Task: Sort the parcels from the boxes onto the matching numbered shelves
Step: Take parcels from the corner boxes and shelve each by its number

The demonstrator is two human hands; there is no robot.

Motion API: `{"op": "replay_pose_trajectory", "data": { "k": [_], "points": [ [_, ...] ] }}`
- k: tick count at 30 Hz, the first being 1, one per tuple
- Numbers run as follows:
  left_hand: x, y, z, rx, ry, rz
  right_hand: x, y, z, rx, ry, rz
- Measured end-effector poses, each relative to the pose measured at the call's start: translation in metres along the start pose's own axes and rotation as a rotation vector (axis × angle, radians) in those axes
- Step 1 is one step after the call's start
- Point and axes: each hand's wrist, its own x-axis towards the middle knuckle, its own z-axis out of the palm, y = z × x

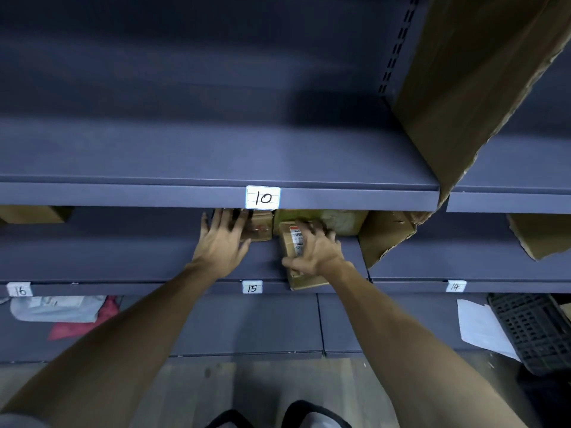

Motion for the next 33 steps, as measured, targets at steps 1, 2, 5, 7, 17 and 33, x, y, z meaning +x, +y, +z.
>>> {"op": "replay_pose_trajectory", "data": {
  "k": [1,2,5,7,17,33],
  "points": [
    [-0.001,0.000,-0.002,0.001,-0.006,0.009,-0.004,-0.001,0.001,-0.009,0.024,-0.006],
    [-0.002,0.001,-0.005,0.001,-0.012,0.021,-0.007,-0.002,0.002,-0.013,0.036,-0.004],
    [-0.004,0.005,-0.013,-0.002,-0.029,0.078,-0.020,-0.004,0.001,-0.012,0.041,0.006],
    [-0.006,0.009,-0.018,-0.009,-0.027,0.123,-0.032,-0.004,-0.006,-0.001,0.047,0.015],
    [-0.019,0.064,-0.056,-0.075,-0.173,0.323,-0.113,0.017,-0.032,0.017,0.096,0.155],
    [-0.055,0.184,-0.091,-0.091,-0.259,0.344,-0.194,0.116,-0.058,-0.008,0.145,0.180]
  ]
}}
